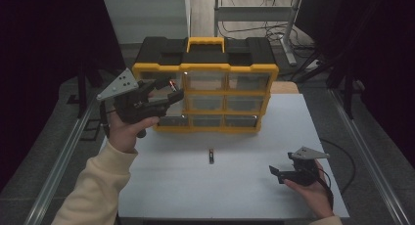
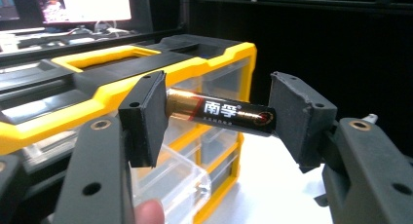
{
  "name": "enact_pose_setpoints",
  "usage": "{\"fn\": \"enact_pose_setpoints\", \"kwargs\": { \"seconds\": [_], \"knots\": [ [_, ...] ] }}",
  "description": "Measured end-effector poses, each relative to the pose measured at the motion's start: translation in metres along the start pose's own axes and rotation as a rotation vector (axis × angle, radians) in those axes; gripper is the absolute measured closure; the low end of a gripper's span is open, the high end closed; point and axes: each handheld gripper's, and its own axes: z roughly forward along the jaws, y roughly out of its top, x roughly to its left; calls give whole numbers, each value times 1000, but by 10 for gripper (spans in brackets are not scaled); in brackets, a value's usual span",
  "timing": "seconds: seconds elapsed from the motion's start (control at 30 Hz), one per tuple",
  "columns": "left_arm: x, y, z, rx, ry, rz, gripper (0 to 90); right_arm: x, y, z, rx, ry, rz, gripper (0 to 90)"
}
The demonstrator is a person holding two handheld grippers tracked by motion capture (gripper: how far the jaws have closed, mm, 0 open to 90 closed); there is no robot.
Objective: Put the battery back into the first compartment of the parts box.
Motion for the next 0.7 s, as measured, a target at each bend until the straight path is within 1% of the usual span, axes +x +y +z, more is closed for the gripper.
{"fn": "enact_pose_setpoints", "kwargs": {
  "seconds": [0.07, 0.1, 0.27, 0.33, 0.43, 0.5, 0.6, 0.63, 0.7],
  "knots": [
    [2, 1, 0, 4, 13, -1, 415, 0, 0, 0, 0, 0, -1, 101],
    [4, 1, 0, 12, 23, 6, 414, 0, 0, 0, 0, -1, -1, 101],
    [8, 1, 0, 18, 61, 8, 415, 0, 0, 0, 0, 0, -1, 101],
    [10, 1, 0, 28, 88, 13, 415, 0, 0, 0, 1, 0, -1, 101],
    [12, 0, 0, 35, 115, 10, 414, 0, 0, 0, 1, -1, -2, 101],
    [13, 0, 0, 42, 141, 18, 414, 0, 0, 0, 1, 0, -1, 101],
    [16, -1, -1, 52, 160, 18, 414, 0, 0, 0, 2, -1, -3, 101],
    [16, -1, 0, 49, 173, 12, 414, 0, 0, 0, 2, -1, -3, 101],
    [17, -1, -1, 55, 188, 16, 414, -1, 0, 0, 2, -1, -2, 101]
  ]
}}
